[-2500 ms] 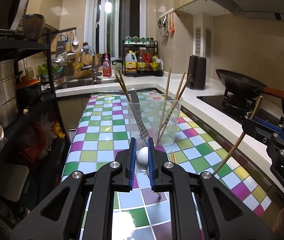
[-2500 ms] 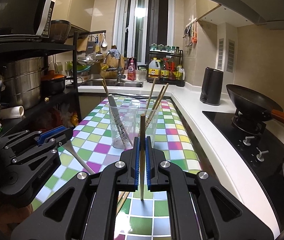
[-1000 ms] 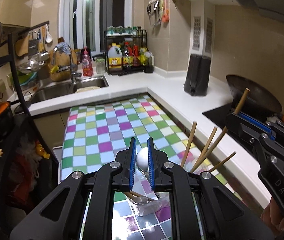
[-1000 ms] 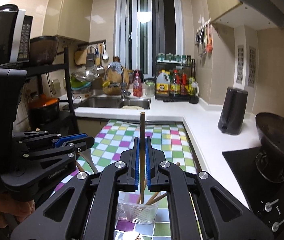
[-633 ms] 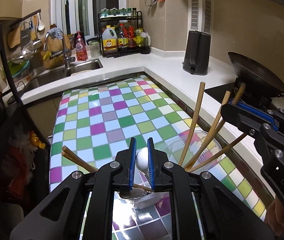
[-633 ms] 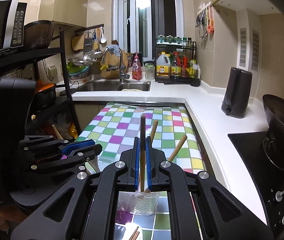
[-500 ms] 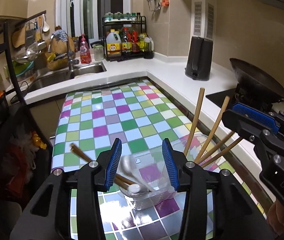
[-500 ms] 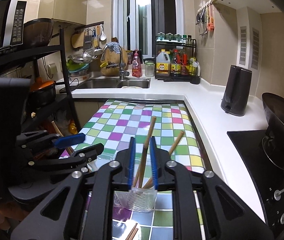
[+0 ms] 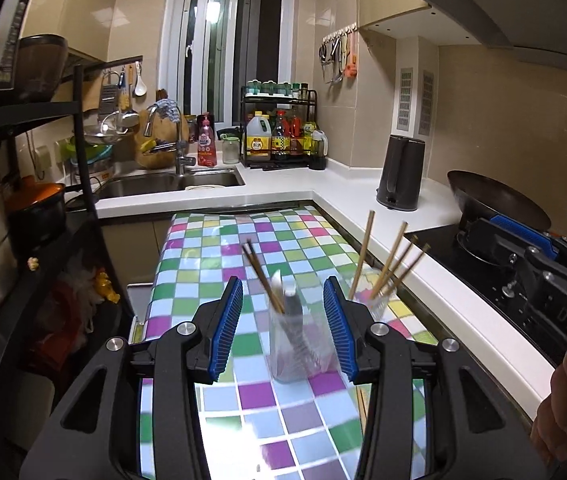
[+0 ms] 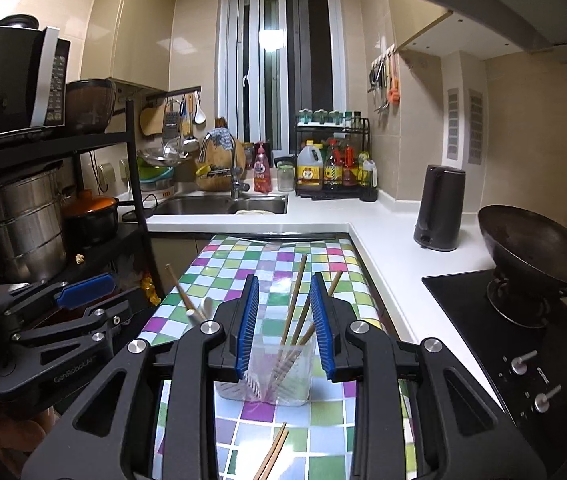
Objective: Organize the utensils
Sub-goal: 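Move both open tools back down to the last loose chopsticks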
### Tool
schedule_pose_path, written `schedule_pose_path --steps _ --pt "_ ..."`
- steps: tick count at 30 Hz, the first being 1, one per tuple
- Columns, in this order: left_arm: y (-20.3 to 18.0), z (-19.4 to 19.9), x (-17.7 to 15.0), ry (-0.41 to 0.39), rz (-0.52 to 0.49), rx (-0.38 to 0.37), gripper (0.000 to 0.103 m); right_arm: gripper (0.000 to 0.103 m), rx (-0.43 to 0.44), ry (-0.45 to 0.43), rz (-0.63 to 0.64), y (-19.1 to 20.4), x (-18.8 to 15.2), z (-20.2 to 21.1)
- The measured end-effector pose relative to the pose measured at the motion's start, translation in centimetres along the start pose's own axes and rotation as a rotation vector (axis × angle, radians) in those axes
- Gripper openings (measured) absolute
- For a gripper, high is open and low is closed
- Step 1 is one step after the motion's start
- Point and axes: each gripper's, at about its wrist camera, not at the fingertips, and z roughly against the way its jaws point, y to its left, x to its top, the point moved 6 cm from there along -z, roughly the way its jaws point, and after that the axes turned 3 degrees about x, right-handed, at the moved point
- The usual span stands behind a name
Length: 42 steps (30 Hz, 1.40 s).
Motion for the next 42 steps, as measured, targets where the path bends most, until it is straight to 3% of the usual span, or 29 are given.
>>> schedule_pose_path --steps 8,17,27,34,42 --pt "0.6 3.9 -7.2 0.047 0.044 -0.008 0.042 0.028 0.017 0.069 -0.012 2.0 -6.7 4.0" --pt "-0.2 4.7 -13.9 0.112 0.039 -0.015 0.042 0.028 0.013 0.13 -0.005 3.5 -14.2 6.8" --pt "1.0 3.5 -15.2 0.14 0.078 0.005 0.042 0.026 -0.091 0.142 -0.05 1.8 -19.4 7.0" --pt "0.9 3.2 -15.7 0.151 0.088 0.002 0.042 0.027 -0.091 0.137 -0.079 1.9 -21.3 6.5" --pt "1.3 3.2 -15.7 0.153 0.108 0.01 0.042 0.027 -0.051 0.239 -0.062 3.5 -24.3 5.3"
